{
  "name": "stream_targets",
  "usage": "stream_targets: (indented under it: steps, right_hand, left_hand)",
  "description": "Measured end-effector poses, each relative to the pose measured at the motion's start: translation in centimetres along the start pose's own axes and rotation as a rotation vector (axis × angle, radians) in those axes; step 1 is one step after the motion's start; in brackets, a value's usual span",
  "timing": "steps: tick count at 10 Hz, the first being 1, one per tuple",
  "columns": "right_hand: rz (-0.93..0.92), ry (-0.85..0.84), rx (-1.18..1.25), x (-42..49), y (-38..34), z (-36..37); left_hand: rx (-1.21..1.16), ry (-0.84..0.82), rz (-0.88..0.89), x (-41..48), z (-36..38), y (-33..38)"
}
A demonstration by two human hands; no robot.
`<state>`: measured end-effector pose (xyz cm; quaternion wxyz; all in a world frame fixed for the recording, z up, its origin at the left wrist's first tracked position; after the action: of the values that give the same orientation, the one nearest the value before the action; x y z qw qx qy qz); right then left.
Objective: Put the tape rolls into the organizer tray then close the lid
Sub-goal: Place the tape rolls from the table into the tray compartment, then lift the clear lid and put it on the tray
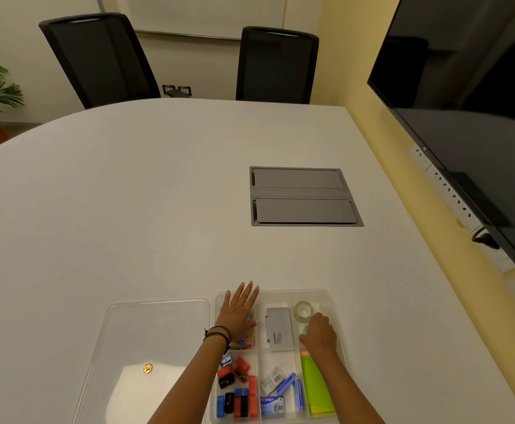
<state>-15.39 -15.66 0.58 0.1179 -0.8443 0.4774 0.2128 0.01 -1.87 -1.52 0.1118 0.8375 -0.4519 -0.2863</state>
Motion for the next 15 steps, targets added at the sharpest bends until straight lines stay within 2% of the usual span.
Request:
stream_targets:
  steps: [3,8,10,11,12,13,14,15]
  right_hand:
    - [0.02,0.005,0.04,0.2,-0.4,0.2]
    - [0.014,0.006,-0.025,0.2,-0.4,0.2]
    - [-0.023,0.107,-0.076,-0.7,0.3,-1.9]
    - [-0.15,0.233,0.085,-1.6,0.1,-2.9]
    - [-0.374,0.337,0.375,-3.4,-1.2,-3.6]
    - [-0.59,0.316,0.453,-5.1,-3.5,-3.5]
    - [-0.751,0.239,0.432,-6.7,-6.0,-2.7]
    - [-0.871,0.158,0.395,-8.1,-8.2,-1.7]
  left_hand:
    - [0.003,0.002,0.003,0.1,0.1,-0.1]
    - [-0.001,0.007,0.004,0.2,0.3,-0.3]
    - [0.006,0.009,-0.003,0.2,0.1,0.0]
    - [0.004,0.018,-0.005,0.0,0.0,0.1]
    - [-0.056,0.056,0.017,-0.5,-0.7,0.2]
    - [-0.264,0.144,0.049,-2.0,-2.1,-0.3]
    - [-0.456,0.24,0.046,-4.9,-3.6,-2.1]
    - [-0.578,0.365,-0.028,-8.7,-4.6,-4.7]
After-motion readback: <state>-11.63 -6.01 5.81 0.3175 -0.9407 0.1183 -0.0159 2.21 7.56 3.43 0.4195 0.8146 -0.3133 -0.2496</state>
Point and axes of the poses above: each hand's wrist, its own x-axis towards the middle knuckle, its own z-axis out of the palm, y = z × x, the point moved 1 cm from there along x, towards the middle knuckle, and after that the axes turned 11 degrees about -x, right-handed, at the moved point
